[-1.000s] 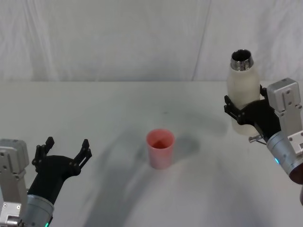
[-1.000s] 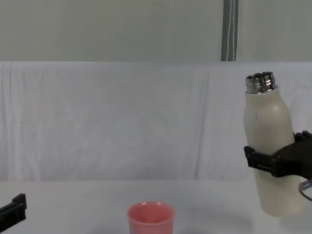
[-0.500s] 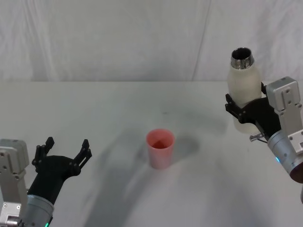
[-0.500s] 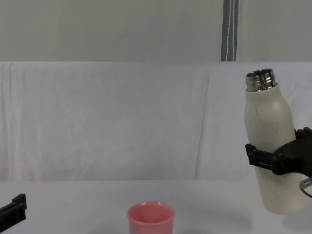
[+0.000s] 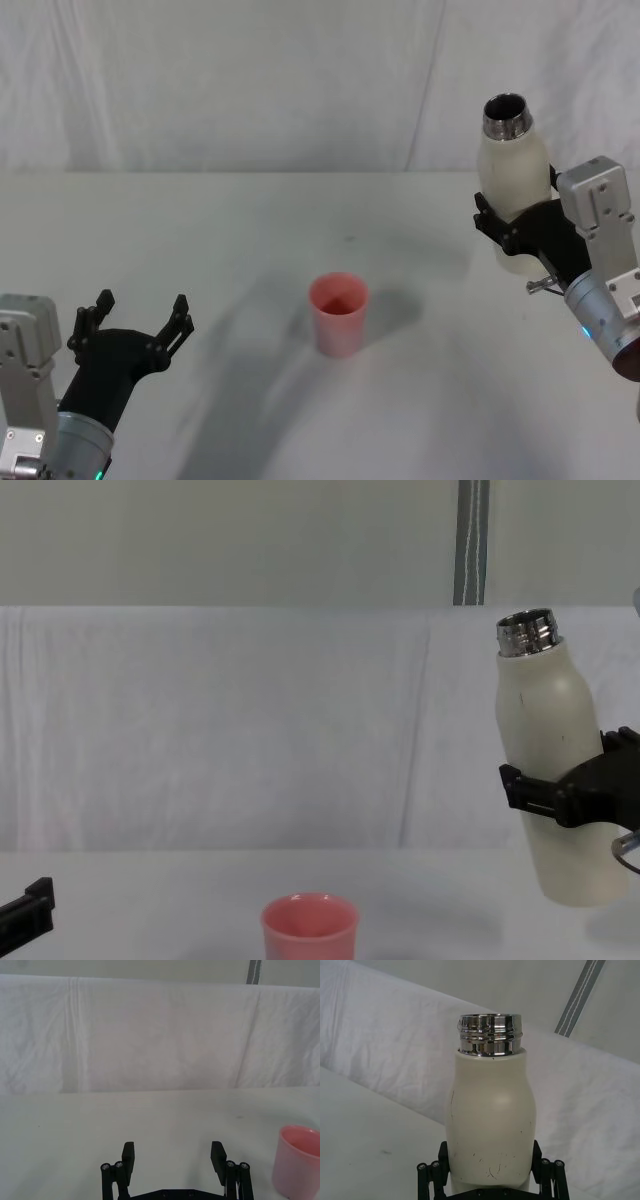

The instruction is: Grasp the thermos with one hand and pour water into the cup lid.

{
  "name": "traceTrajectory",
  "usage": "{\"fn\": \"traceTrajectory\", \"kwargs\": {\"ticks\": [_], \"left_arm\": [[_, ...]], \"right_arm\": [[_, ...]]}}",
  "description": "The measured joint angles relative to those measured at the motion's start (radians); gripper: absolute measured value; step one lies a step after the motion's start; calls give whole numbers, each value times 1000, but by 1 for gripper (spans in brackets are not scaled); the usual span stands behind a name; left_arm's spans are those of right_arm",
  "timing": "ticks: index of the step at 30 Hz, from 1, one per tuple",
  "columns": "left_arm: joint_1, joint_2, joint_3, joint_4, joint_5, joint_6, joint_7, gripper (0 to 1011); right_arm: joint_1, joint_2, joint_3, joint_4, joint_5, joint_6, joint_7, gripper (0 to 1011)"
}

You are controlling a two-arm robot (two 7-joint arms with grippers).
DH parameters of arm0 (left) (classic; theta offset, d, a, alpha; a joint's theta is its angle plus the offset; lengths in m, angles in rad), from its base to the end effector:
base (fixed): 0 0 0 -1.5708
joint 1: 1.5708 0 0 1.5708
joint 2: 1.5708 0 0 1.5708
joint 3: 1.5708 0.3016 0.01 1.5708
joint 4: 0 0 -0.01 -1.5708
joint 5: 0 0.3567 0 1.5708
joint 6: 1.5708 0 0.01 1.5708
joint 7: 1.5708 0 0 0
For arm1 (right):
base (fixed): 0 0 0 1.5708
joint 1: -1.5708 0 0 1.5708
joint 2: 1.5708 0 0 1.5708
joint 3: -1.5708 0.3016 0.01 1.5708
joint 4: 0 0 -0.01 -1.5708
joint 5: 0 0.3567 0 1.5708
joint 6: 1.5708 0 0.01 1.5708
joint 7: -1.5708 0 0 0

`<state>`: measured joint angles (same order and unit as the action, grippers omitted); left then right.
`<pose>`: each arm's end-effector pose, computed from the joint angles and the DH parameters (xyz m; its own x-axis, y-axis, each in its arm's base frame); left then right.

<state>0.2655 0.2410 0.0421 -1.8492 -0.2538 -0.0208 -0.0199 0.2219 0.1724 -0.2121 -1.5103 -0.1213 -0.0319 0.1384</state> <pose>0.2976 0.0353 -0.2963 0.1245 0.9917 -0.0326 -0.9921 0.1240 -0.0176 0.4333 0.0207 -0.2529 0.2800 -0.8964 0.3435 0.9371 0.3329 0.1049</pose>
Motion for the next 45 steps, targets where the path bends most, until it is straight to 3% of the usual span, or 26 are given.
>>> {"fn": "traceTrajectory", "kwargs": {"ticks": [12, 23, 39, 45], "left_arm": [[0, 0, 0, 0, 0, 0, 0, 1001], [0, 0, 0, 0, 0, 0, 0, 1001], [0, 0, 0, 0, 0, 0, 0, 1001], [0, 0, 0, 0, 0, 0, 0, 1001]], "right_arm": [[8, 24, -12, -8, -50, 9, 10, 951], [39, 71, -66, -13, -179, 26, 14, 951], [80, 112, -179, -5, -383, 41, 14, 951], [82, 118, -197, -4, -420, 43, 8, 951]]}}
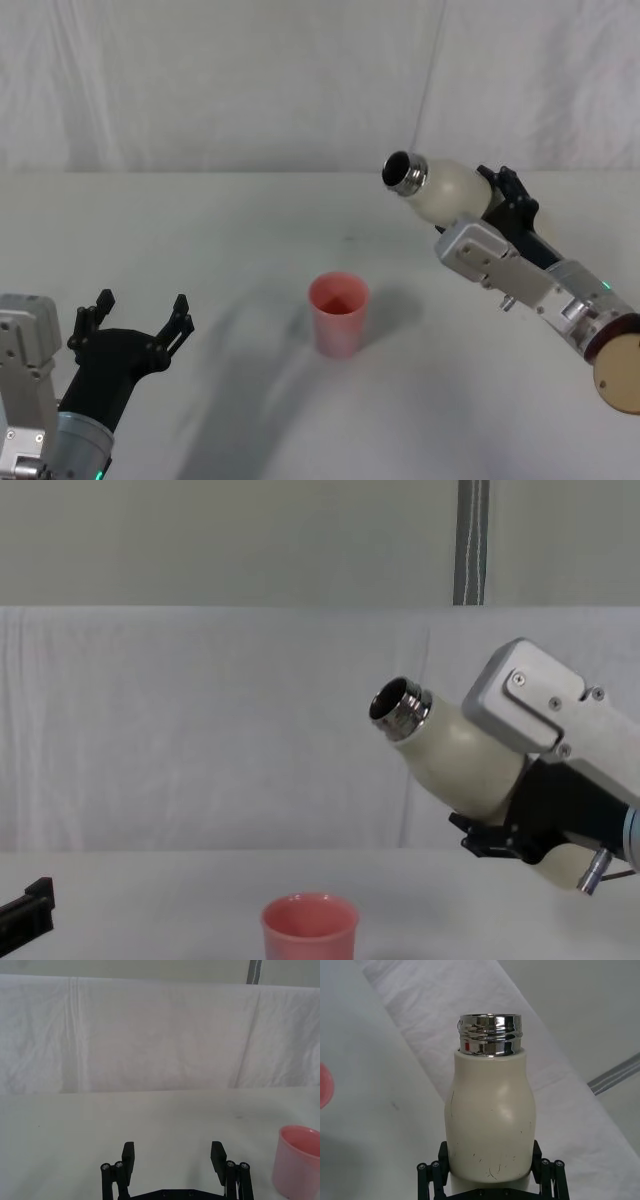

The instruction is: Grasp the thermos with one hand and pour water into the cup lid.

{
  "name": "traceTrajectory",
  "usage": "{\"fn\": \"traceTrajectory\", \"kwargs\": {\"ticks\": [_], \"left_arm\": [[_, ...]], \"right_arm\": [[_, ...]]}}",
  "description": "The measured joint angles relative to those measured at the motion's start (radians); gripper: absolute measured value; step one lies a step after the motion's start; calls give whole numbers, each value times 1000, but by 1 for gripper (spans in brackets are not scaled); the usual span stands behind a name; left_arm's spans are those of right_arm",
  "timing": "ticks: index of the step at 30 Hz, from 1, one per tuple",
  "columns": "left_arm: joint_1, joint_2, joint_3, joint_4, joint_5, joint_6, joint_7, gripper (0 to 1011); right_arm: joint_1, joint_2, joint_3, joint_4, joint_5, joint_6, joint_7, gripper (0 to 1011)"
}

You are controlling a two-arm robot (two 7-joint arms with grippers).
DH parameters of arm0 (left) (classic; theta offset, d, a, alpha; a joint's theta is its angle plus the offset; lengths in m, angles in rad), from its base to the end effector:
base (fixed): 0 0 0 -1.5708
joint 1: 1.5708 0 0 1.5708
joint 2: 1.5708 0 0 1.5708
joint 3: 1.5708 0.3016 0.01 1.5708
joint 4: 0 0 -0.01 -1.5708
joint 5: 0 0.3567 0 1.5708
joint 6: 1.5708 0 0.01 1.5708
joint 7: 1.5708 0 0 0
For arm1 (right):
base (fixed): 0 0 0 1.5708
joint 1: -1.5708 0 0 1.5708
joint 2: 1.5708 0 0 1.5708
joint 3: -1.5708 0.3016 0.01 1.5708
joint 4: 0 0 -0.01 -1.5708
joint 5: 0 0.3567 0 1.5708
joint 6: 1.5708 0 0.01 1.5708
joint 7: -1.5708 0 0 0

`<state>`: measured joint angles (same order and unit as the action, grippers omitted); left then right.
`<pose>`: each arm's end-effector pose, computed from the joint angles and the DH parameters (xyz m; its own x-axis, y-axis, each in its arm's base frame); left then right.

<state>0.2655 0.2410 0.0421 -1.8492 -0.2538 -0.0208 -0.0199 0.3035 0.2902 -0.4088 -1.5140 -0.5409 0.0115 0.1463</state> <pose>0.2976 0.0353 -0.2963 0.1245 0.9917 -0.0326 -0.9921 0.1240 -0.0176 0.4368 0.0478 -0.2418 0.2712 -0.5373 0.7986 0.8985 0.4388 -0.0099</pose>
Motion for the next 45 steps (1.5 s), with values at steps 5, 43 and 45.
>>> {"fn": "traceTrajectory", "kwargs": {"ticks": [5, 43, 45], "left_arm": [[0, 0, 0, 0, 0, 0, 0, 1001], [0, 0, 0, 0, 0, 0, 0, 1001], [0, 0, 0, 0, 0, 0, 0, 1001]], "right_arm": [[2, 11, -26, 3, -53, -1, -10, 951], [38, 57, -152, 28, -293, 21, -28, 951], [40, 57, -157, 31, -297, 19, -28, 951]]}}
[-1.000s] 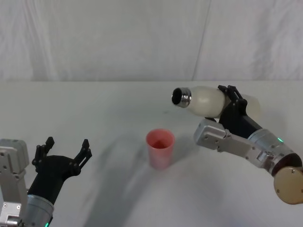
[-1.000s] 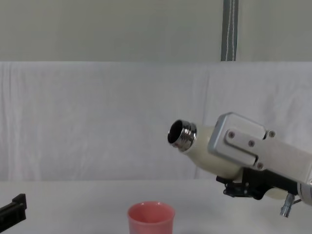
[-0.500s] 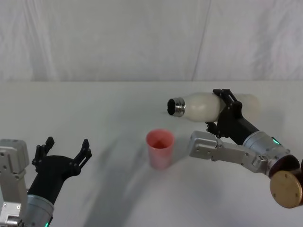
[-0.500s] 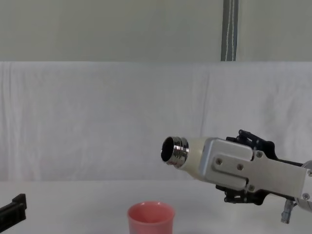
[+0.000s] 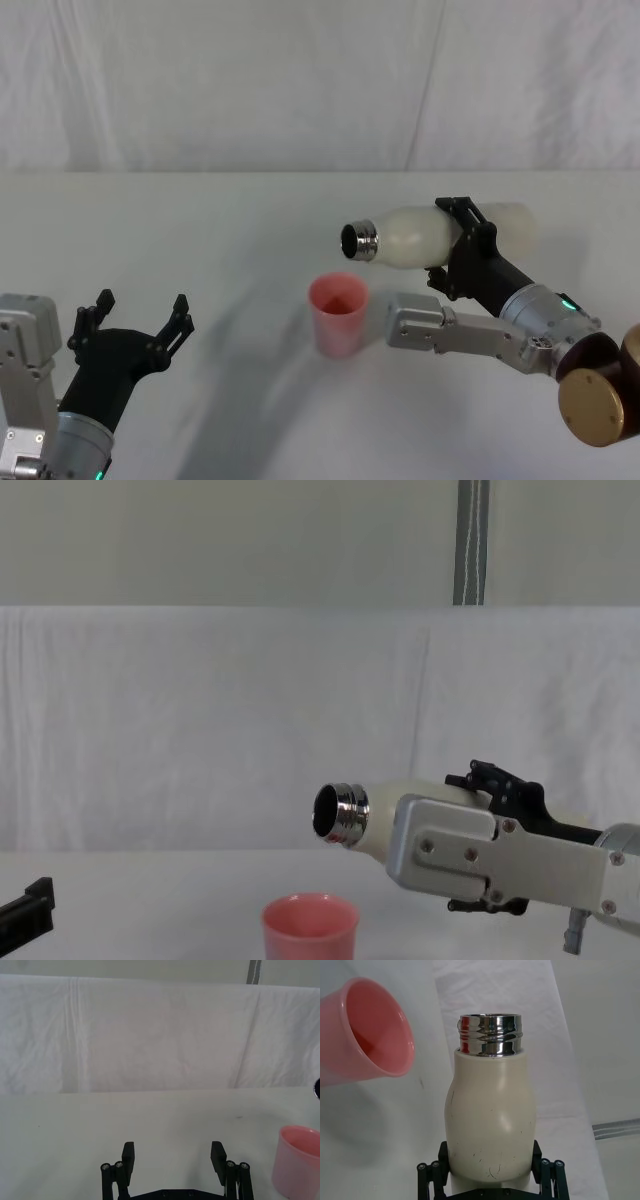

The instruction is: Grasp the thermos with one hand and pour water into the cup lid.

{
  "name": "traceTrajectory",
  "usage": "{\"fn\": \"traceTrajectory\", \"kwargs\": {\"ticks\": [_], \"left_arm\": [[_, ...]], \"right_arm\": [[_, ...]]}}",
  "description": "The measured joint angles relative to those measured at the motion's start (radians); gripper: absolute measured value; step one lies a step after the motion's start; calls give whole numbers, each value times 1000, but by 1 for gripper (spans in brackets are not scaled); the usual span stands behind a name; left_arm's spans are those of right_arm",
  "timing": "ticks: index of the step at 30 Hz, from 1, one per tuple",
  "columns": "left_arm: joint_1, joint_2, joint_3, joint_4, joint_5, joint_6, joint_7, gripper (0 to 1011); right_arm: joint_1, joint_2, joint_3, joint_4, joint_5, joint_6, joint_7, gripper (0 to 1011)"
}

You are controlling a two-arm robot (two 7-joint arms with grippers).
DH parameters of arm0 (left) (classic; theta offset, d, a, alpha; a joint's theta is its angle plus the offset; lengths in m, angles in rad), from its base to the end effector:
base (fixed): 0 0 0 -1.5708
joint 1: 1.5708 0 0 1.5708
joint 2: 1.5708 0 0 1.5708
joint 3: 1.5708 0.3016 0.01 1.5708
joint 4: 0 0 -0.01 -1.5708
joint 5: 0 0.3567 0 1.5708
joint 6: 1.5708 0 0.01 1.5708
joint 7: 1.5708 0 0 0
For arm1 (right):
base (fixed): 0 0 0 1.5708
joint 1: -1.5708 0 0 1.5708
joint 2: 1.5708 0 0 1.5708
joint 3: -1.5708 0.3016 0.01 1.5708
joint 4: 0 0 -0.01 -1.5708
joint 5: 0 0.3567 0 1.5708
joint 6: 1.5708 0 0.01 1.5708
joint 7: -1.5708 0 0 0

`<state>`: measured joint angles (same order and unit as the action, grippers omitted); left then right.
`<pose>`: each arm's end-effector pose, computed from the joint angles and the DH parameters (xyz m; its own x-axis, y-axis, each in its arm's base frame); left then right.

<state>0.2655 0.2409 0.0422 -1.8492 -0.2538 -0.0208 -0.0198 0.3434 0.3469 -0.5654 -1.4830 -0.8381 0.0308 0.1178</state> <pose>0.2976 0.0352 -0.2963 0.1244 0.9917 -0.0327 -0.9921 0.1239 -0.0176 0.4296 0.0715 -0.2622 0.1986 -0.1924 0.9610 0.8775 0.4717 -0.0869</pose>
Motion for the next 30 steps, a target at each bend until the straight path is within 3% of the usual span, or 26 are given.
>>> {"fn": "traceTrajectory", "kwargs": {"ticks": [16, 30], "left_arm": [[0, 0, 0, 0, 0, 0, 0, 1001], [0, 0, 0, 0, 0, 0, 0, 1001]], "right_arm": [[10, 6, -24, 15, -52, 3, -30, 951], [-3, 10, -28, 14, -66, 6, -48, 951]]}}
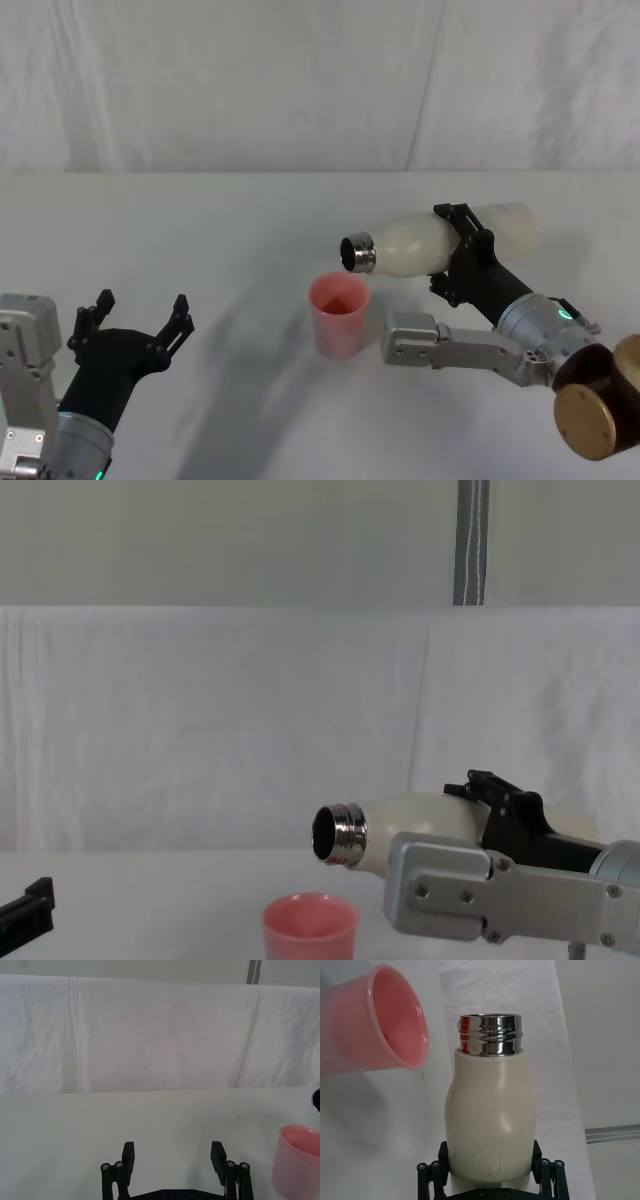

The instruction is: Grasp the thermos with one hand and pour water into the cup lid.

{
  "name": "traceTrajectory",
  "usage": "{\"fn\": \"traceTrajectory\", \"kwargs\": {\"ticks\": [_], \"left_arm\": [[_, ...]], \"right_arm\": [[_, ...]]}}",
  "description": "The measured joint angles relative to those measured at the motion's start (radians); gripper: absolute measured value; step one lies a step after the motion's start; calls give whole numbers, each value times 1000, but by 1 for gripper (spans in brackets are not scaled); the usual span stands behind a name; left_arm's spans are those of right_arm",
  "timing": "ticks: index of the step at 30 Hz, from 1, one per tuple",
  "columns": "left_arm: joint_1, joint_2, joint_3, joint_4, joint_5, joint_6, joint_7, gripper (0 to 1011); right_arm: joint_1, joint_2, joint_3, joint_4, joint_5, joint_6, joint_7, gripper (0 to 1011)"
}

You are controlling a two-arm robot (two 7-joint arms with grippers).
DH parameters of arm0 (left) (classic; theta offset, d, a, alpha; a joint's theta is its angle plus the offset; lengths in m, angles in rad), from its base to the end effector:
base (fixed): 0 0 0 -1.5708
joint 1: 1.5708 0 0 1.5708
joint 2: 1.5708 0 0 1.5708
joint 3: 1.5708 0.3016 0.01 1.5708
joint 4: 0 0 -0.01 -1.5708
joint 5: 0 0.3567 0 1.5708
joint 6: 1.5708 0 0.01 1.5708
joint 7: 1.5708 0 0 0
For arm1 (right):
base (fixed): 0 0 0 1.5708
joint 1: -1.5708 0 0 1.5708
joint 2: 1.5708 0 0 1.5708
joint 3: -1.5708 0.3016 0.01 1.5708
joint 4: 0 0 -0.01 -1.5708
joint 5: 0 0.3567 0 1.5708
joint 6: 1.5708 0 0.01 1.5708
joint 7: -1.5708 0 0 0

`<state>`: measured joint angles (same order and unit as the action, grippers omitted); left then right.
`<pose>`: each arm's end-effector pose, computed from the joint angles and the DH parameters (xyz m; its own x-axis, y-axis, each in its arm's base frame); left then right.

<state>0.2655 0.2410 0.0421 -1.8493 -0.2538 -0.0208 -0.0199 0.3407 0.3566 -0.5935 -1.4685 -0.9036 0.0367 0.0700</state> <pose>0.2976 0.0353 -0.2963 0.1245 0.9917 -0.0326 -0.9921 0.1240 -0.0177 0.4259 0.0737 -0.2736 0.1517 -0.1337 0.9793 0.8826 0.4644 -0.0733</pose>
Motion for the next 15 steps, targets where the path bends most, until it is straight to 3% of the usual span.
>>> {"fn": "traceTrajectory", "kwargs": {"ticks": [15], "left_arm": [[0, 0, 0, 0, 0, 0, 0, 1001]], "right_arm": [[2, 6, -15, 0, -26, -3, -2, 951]]}}
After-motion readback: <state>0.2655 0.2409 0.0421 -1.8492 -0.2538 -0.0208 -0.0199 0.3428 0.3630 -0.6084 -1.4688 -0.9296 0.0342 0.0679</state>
